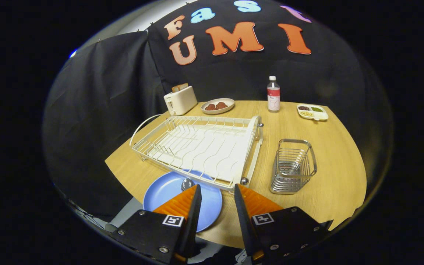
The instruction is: Take the plate from the dish rack, then take the spoon from the basket and place it into the plate.
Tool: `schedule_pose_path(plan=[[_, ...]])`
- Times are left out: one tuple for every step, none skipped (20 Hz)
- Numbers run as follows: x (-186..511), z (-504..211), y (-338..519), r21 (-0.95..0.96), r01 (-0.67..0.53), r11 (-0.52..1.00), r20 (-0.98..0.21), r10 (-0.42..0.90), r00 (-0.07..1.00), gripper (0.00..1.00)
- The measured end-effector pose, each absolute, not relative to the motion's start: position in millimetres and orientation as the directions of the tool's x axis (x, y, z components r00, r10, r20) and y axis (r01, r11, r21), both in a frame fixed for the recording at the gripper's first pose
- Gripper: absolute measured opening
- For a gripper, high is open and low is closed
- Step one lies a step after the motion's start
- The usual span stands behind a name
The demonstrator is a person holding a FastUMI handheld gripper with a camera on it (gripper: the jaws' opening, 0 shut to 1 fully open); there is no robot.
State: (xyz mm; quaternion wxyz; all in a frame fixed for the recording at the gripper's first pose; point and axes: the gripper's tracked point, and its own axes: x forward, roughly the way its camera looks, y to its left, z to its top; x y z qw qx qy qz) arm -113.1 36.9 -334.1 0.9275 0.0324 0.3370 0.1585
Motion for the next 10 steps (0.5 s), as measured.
schedule_pose_path(plan=[[-108.7,-321.7,33.5,0.160,-0.266,0.950,-0.596,0.308,0.741,0.56],[-104.2,-308.8,30.9,0.153,-0.259,0.954,-0.575,0.299,0.761,0.60],[-100.3,-293.8,28.1,0.149,-0.259,0.954,-0.553,0.298,0.778,0.62],[-97.1,-280.7,27.0,0.142,-0.257,0.956,-0.529,0.292,0.796,0.66],[-93.3,-268.6,25.8,0.135,-0.256,0.957,-0.507,0.289,0.812,0.68],[-89.6,-255.4,23.7,0.129,-0.250,0.960,-0.485,0.281,0.828,0.73],[-86.5,-240.4,21.8,0.125,-0.248,0.961,-0.457,0.278,0.845,0.75],[-83.9,-226.5,21.9,0.119,-0.247,0.962,-0.430,0.274,0.861,0.79],[-81.3,-213.9,19.8,0.110,-0.243,0.964,-0.403,0.267,0.875,0.80],[-79.3,-199.3,18.9,0.103,-0.241,0.965,-0.374,0.263,0.889,0.85]])
